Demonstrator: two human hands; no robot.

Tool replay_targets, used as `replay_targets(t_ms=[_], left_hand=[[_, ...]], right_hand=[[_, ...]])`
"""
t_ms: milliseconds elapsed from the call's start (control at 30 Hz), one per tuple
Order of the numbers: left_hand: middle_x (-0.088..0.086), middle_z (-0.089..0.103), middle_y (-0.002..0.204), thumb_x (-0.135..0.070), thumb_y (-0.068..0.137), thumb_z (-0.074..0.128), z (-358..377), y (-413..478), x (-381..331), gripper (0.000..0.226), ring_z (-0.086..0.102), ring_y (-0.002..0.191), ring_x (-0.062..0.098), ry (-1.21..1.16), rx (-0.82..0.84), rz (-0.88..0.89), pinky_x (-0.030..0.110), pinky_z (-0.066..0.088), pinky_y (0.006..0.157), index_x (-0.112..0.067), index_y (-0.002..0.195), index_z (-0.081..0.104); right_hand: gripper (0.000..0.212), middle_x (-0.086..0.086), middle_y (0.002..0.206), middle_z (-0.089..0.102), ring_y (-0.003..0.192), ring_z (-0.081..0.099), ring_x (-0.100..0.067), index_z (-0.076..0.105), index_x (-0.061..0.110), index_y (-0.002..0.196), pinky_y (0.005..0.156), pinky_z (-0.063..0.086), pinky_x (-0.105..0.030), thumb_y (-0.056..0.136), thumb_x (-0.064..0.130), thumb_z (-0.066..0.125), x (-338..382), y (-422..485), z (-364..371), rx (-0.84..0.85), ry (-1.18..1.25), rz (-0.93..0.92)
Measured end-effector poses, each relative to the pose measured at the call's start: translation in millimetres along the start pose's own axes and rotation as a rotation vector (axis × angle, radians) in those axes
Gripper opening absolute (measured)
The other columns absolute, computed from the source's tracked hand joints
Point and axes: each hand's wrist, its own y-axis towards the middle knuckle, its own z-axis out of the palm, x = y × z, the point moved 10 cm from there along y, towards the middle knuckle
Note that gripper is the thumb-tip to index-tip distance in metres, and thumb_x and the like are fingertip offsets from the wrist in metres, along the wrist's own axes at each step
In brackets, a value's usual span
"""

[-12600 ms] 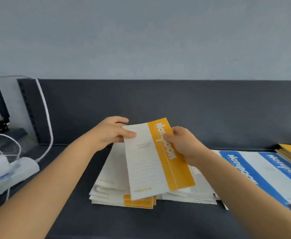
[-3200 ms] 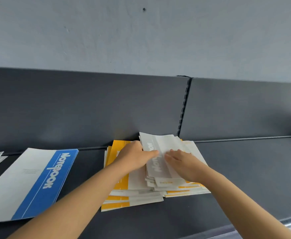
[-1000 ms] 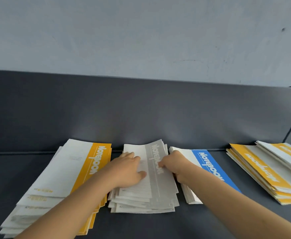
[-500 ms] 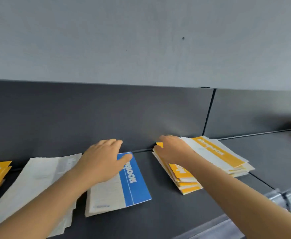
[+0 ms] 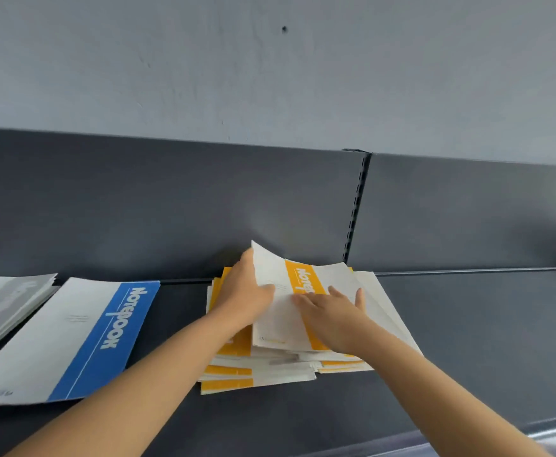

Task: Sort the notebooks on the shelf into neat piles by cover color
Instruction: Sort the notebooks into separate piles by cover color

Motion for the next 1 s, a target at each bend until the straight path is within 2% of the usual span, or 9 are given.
replay_targets(t_ms=[133, 300, 400, 500, 567, 667, 767, 867, 1000], left_hand=[[-0.005, 0.064, 0.119, -0.002, 0.091, 0.057, -27, -8, -3, 0.045, 0.061, 0.100, 0.011, -0.293, 0.014, 0.009, 0.021, 0.048, 0.069, -0.020, 0.132, 0.050], [-0.006, 0.069, 0.111, -0.006, 0.094, 0.058, -95, -26, 17, 0.033, 0.067, 0.098, 0.013, -0.366, -0.026, 0.021, 0.027, 0.055, 0.075, -0.022, 0.123, 0.058], [-0.008, 0.069, 0.111, -0.010, 0.090, 0.065, -144, -37, 45, 0.037, 0.067, 0.093, 0.007, -0.280, -0.056, 0.028, 0.016, 0.051, 0.065, -0.023, 0.124, 0.057], [-0.010, 0.068, 0.109, -0.021, 0.084, 0.074, -194, -51, 88, 0.040, 0.066, 0.098, 0.010, -0.138, -0.037, -0.037, 0.026, 0.053, 0.075, -0.026, 0.120, 0.058], [-0.011, 0.066, 0.110, -0.023, 0.081, 0.077, -233, -62, 116, 0.042, 0.062, 0.103, 0.011, -0.027, -0.054, -0.039, 0.031, 0.053, 0.084, -0.025, 0.118, 0.057], [-0.011, 0.065, 0.110, -0.022, 0.079, 0.078, -300, -79, 158, 0.043, 0.061, 0.102, 0.010, 0.096, -0.085, -0.027, 0.030, 0.051, 0.085, -0.024, 0.117, 0.059], [-0.010, 0.070, 0.103, -0.018, 0.078, 0.078, -369, -88, 203, 0.033, 0.066, 0.097, 0.010, 0.130, -0.047, -0.043, 0.030, 0.052, 0.083, -0.021, 0.109, 0.066], [-0.010, 0.070, 0.105, -0.023, 0.078, 0.077, -432, -91, 245, 0.036, 0.064, 0.099, 0.013, 0.210, -0.066, -0.067, 0.033, 0.053, 0.085, -0.027, 0.112, 0.066], [-0.011, 0.067, 0.109, -0.028, 0.077, 0.074, -497, -84, 293, 0.040, 0.059, 0.108, 0.018, 0.251, -0.079, -0.083, 0.040, 0.050, 0.091, -0.029, 0.116, 0.063]], right_hand=[[0.045, 0.000, 0.144, 0.039, 0.135, 0.031, -0.026, 0.040, 0.022, 0.139, 0.110, 0.025, -0.040, 0.098, 0.041, 0.039, 13, -1, -27, -0.198, 0.277, -0.059], [0.055, 0.000, 0.143, 0.039, 0.122, 0.047, -0.022, 0.033, 0.023, 0.142, 0.088, 0.039, -0.029, 0.094, 0.038, 0.054, 68, 0, -35, -0.237, 0.597, -0.112], [0.049, 0.005, 0.125, 0.047, 0.090, 0.054, -0.007, 0.037, 0.027, 0.135, 0.071, 0.042, -0.014, 0.092, 0.036, 0.058, 124, -2, -27, -0.222, 0.618, -0.176], [0.029, 0.016, 0.088, 0.047, 0.064, 0.046, 0.001, 0.040, 0.032, 0.107, 0.042, 0.038, -0.008, 0.090, 0.024, 0.062, 190, -10, -5, -0.149, 0.678, -0.252], [0.030, 0.021, 0.076, 0.044, 0.060, 0.048, 0.001, 0.037, 0.031, 0.092, 0.044, 0.043, -0.009, 0.090, 0.016, 0.063, 238, -16, 13, -0.115, 0.676, -0.315], [0.031, 0.018, 0.078, 0.050, 0.070, 0.054, -0.003, 0.041, 0.032, 0.081, 0.056, 0.045, -0.013, 0.088, 0.012, 0.064, 318, -21, 43, -0.091, 0.661, -0.362], [0.029, 0.012, 0.099, 0.049, 0.090, 0.046, -0.007, 0.045, 0.033, 0.107, 0.063, 0.042, -0.013, 0.089, 0.021, 0.064, 399, -22, 69, -0.094, 0.604, -0.348], [0.057, 0.002, 0.132, 0.046, 0.104, 0.049, -0.013, 0.038, 0.023, 0.138, 0.077, 0.042, -0.023, 0.088, 0.027, 0.066, 466, -12, 96, -0.045, 0.586, -0.307], [0.058, -0.004, 0.138, 0.042, 0.117, 0.050, -0.023, 0.037, 0.018, 0.139, 0.081, 0.043, -0.026, 0.088, 0.024, 0.065, 544, 5, 117, -0.046, 0.518, -0.332]])
